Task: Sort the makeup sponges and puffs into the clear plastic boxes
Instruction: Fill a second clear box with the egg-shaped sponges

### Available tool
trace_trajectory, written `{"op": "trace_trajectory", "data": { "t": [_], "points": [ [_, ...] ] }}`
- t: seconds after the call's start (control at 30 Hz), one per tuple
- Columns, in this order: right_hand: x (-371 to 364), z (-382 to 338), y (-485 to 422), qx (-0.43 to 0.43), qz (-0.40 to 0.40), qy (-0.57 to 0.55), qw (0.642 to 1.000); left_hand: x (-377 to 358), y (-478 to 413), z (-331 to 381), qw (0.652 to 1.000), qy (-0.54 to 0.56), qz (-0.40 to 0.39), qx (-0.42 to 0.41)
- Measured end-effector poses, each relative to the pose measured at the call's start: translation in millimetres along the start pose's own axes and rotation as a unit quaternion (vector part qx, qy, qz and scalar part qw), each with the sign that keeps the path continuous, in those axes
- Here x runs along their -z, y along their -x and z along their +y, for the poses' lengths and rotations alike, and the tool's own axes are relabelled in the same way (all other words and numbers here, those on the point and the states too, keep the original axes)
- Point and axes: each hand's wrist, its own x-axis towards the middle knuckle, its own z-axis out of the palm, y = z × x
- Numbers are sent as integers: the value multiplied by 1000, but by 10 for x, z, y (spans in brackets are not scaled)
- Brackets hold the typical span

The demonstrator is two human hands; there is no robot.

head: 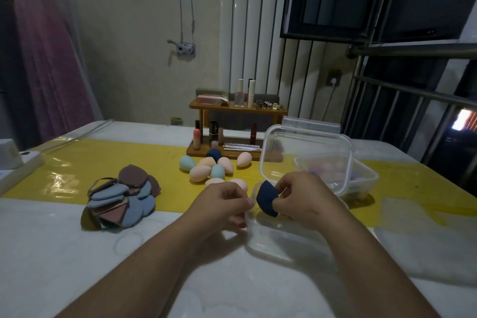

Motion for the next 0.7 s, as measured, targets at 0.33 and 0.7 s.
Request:
{"op": "trace_trajectory", "data": {
  "t": [0.33, 0.7],
  "points": [
    [-73, -4, -52, -34, -46, 42, 997, 18, 15, -7, 999, 26, -17, 22],
    [-78, -5, -49, -54, -56, 33, 996, 22, 3, -1, 1000, 6, -13, 19]
  ]
}}
